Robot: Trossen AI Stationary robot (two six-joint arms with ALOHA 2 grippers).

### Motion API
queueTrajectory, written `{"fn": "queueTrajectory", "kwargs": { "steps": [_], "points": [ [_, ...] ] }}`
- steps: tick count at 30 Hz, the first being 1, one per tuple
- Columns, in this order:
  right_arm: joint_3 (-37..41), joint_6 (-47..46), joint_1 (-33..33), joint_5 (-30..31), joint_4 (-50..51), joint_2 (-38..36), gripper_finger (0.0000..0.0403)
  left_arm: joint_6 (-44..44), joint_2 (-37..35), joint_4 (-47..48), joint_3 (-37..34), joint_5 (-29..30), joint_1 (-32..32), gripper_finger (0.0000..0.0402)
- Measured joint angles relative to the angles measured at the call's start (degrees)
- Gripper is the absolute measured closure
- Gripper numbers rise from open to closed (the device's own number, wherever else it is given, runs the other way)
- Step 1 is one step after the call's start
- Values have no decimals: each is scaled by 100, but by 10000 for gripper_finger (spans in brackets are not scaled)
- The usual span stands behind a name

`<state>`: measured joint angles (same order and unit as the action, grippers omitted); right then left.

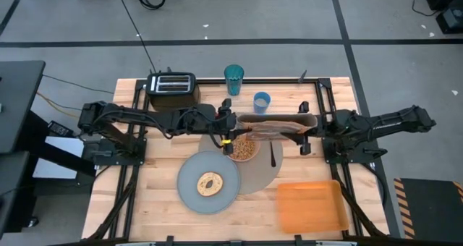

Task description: Arrange a breakfast setting

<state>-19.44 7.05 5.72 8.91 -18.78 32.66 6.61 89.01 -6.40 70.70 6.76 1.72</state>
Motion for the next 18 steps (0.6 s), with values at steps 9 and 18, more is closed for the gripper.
{"fn": "queueTrajectory", "kwargs": {
  "steps": [9, 18],
  "points": [
    [2, 54, -2, 31, 2, 137, 314, -35, -23, 267, 4, 3, 0, 291],
    [-23, 248, 4, 119, -16, -436, 392, -31, -862, 1746, 17, 73, 9, 188]
  ]
}}
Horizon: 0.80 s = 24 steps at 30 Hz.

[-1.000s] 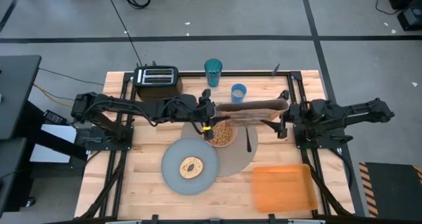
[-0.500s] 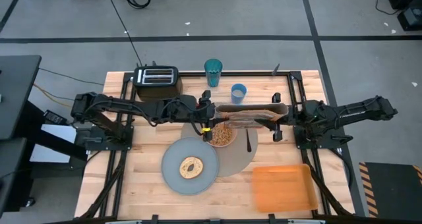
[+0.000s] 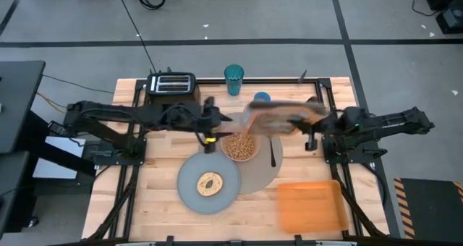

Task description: Arrange a breakfast setting

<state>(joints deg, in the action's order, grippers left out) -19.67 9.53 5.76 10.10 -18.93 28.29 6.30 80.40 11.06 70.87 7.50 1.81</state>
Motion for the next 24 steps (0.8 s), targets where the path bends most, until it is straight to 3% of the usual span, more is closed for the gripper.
{"fn": "queueTrajectory", "kwargs": {
  "steps": [3, 7, 12, 14, 18, 24],
  "points": [
    [-250, 221, 0, 518, 247, -453, 389, -503, -437, 1084, -2, 188, 48, 172],
    [-586, 764, 0, 1967, 568, -862, 387, -1264, -769, 2046, -2, 308, 246, 171],
    [-595, 1429, -25, 4201, 557, -1030, 390, -1538, -667, 2168, -12, 402, 676, 180],
    [-441, 1426, -76, 4778, 680, -1051, 390, -1487, -521, 2070, -3, 489, 826, 183],
    [119, 997, -272, 5258, 680, -1111, 389, -1331, -254, 1878, -12, 556, 1058, 188],
    [1080, 702, -896, 5427, 136, -1268, 389, -1265, -37, 1890, -17, 556, 1183, 189]
  ]
}}
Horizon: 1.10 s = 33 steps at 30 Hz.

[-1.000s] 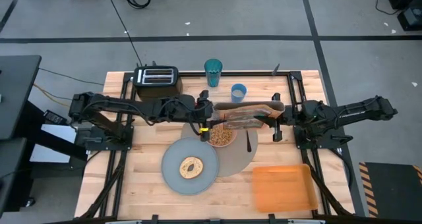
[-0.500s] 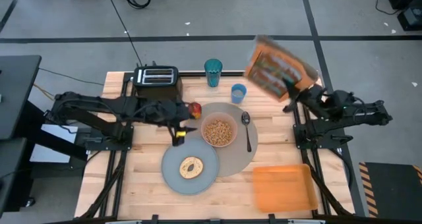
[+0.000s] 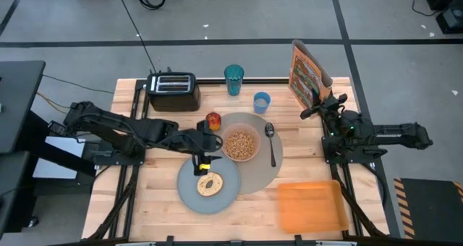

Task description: Arrange a breakfast setting

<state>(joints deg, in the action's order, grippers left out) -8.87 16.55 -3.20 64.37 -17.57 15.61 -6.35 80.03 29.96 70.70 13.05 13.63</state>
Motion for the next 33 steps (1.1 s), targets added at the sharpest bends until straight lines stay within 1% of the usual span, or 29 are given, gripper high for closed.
{"fn": "queueTrajectory", "kwargs": {
  "steps": [2, 4, 6, 8, 10, 13, 17, 20, 23, 25, 27, 30, 33],
  "points": [
    [288, -8, -257, -137, -385, -4, 389, 11, -11, -55, 4, 5, 10, 189],
    [559, -15, -528, -408, -777, -4, 389, 87, -11, -117, 4, 4, 6, 189],
    [787, -174, -811, -620, -941, 6, 389, 241, -11, -327, 4, 5, 6, 189],
    [848, -544, -1094, -769, -672, 17, 389, 369, -11, -511, 4, 3, 6, 189],
    [851, -944, -1370, -1096, -417, 77, 388, 502, -11, -666, 4, -5, 6, 189],
    [851, -1354, -1742, -1547, -351, 238, 377, 845, -11, -1071, 4, -2, 6, 189],
    [851, -1710, -2209, -1955, -324, 558, 346, 1232, -11, -1681, 7, -74, 6, 189],
    [849, -1941, -2447, -2235, -165, 808, 312, 1305, -11, -1636, 7, -110, 6, 189],
    [760, -1949, -2488, -2458, -40, 935, 270, 1295, -20, -1396, 7, -107, 6, 189],
    [494, -1982, -2456, -2480, 336, 945, 239, 1202, -20, -1292, 7, -109, 6, 189],
    [106, -2207, -2427, -2478, 1094, 942, 208, 1128, -24, -1197, 7, -107, 6, 189],
    [-623, -2891, -2420, -2489, 2659, 949, 165, 1008, -25, -1120, 7, -109, 6, 189],
    [-1355, -3461, -2418, -2706, 4077, 942, 137, 925, -26, -1084, 7, -109, 4, 189]
  ]
}}
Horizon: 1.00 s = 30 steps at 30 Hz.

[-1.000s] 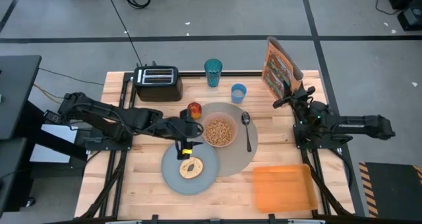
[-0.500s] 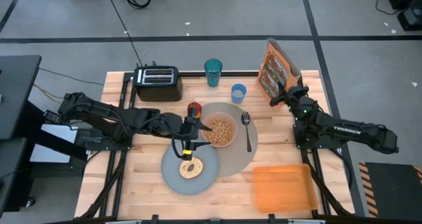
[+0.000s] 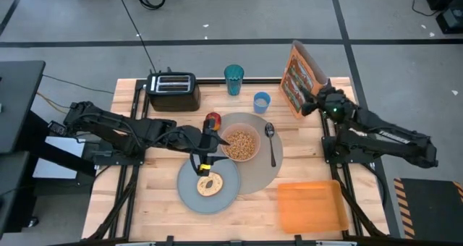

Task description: Arrange a breakfast setting

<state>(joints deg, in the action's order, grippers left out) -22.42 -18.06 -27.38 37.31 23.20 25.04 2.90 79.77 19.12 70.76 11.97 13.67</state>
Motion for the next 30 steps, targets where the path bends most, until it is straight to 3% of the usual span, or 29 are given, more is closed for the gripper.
{"fn": "queueTrajectory", "kwargs": {
  "steps": [7, 18, 25, 30],
  "points": [
    [-1190, -275, 3, -607, 1638, -9, 126, -226, 0, 7, 0, 1, 0, 189],
    [-2362, 482, 3, -874, 1768, -9, 130, -377, 0, 384, 0, 1, -401, 189],
    [-2924, 867, 3, -1122, 1101, -14, 131, -378, 0, 472, 0, 0, -527, 189],
    [-2610, 1113, 98, -2677, -261, -51, 133, -377, 0, 483, -2, 4, -357, 191]
  ]
}}
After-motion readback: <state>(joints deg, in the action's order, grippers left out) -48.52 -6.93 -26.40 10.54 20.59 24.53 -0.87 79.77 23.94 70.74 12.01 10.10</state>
